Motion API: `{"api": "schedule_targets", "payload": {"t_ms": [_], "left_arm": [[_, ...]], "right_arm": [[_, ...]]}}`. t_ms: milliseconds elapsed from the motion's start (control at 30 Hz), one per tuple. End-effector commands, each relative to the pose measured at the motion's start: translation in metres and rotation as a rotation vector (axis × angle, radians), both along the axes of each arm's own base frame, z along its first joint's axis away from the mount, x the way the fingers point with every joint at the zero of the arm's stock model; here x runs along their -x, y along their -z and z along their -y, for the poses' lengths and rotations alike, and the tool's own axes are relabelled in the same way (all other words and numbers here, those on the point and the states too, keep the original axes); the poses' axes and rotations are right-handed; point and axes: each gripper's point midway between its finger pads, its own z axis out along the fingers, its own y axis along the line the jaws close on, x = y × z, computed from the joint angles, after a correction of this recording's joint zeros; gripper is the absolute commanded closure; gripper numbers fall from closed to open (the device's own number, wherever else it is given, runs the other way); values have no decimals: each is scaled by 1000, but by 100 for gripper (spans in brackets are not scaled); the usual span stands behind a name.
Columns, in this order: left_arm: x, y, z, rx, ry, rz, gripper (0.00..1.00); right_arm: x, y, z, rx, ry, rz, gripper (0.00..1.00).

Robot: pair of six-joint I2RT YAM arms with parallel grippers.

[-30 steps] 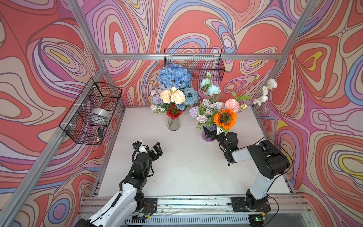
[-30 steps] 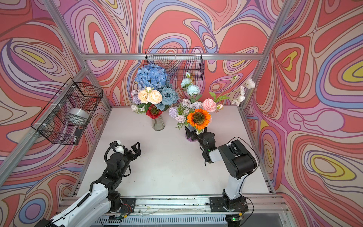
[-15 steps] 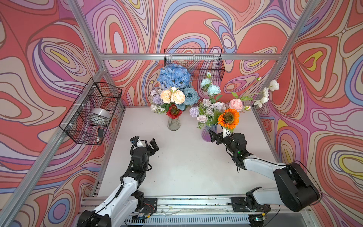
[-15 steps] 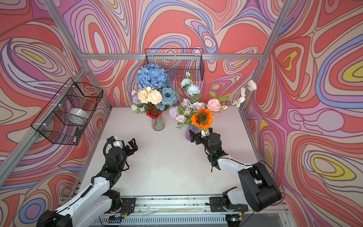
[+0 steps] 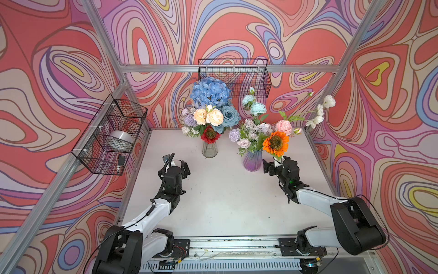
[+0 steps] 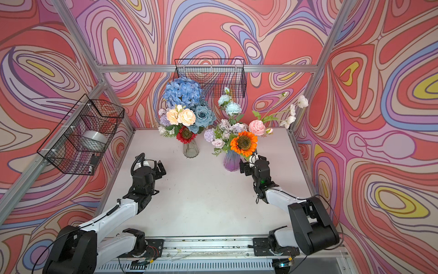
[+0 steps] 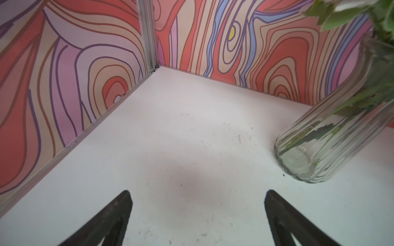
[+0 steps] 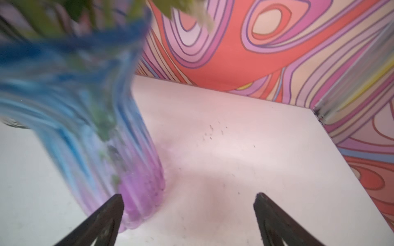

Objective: Arrange flowers in a vase
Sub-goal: Reset both arms

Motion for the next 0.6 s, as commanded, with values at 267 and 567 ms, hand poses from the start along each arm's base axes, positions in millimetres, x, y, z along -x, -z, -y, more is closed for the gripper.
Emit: {"api": "schedule_targets", "payload": {"t_ms": [267,567], "left_arm": [[-25,7,-16,-72,-7,-42,0],[-35,3,-24,-53,3,-64,0]], "right_arm": [[-18,26,55,-91,113,86,2],[-28,42,78,-150,178,63,2]]}}
